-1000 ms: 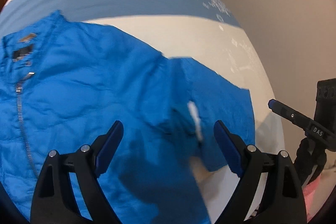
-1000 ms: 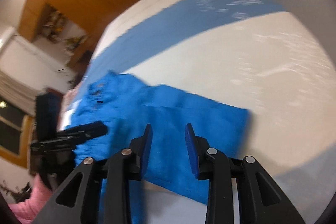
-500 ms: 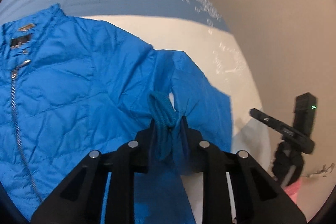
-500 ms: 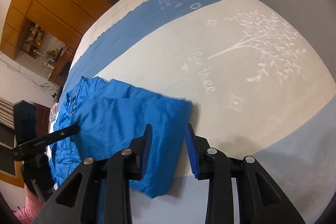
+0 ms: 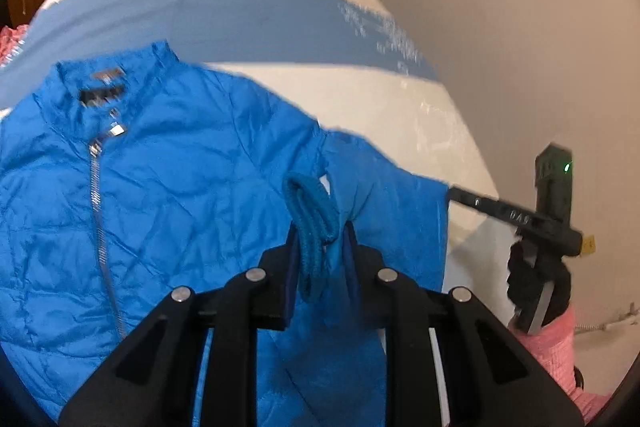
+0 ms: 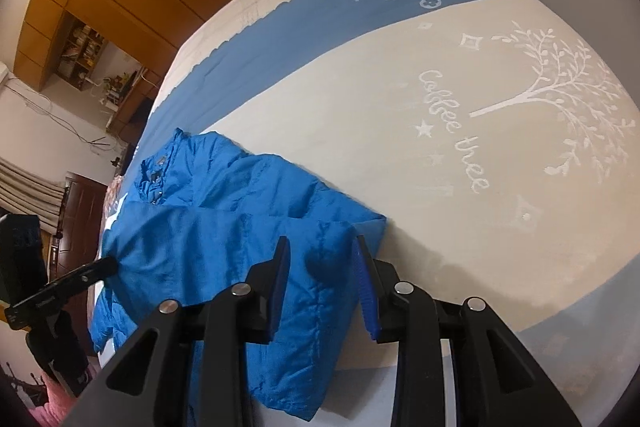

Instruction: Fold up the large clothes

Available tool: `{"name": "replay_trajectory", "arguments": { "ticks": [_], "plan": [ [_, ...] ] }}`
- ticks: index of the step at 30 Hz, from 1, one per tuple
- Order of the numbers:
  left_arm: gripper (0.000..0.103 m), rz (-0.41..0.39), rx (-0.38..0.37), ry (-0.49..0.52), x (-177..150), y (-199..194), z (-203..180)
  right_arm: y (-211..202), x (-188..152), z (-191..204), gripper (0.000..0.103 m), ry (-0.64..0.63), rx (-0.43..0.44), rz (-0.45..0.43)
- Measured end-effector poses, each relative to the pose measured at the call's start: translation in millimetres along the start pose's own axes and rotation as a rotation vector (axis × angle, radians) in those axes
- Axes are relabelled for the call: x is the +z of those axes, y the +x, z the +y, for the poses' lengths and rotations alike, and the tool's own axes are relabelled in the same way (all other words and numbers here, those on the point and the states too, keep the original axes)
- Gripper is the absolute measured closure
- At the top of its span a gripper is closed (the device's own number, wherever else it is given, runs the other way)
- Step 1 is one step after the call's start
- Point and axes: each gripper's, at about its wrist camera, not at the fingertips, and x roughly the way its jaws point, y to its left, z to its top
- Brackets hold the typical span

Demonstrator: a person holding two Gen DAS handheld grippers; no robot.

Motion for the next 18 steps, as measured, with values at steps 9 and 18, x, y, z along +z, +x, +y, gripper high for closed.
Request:
{"name": "replay_trajectory", "arguments": {
  "ticks": [9,18],
  "plan": [
    [0.085,-0.173,0.287,-0.128,22,-65,87,14,5,25,0.070,-0.044,0.049,0.022],
    [0.085,-0.160,0.530,-0.305,0,-85,181,73,1,109,0.070,-0.208,0.168,0.133]
  ]
}}
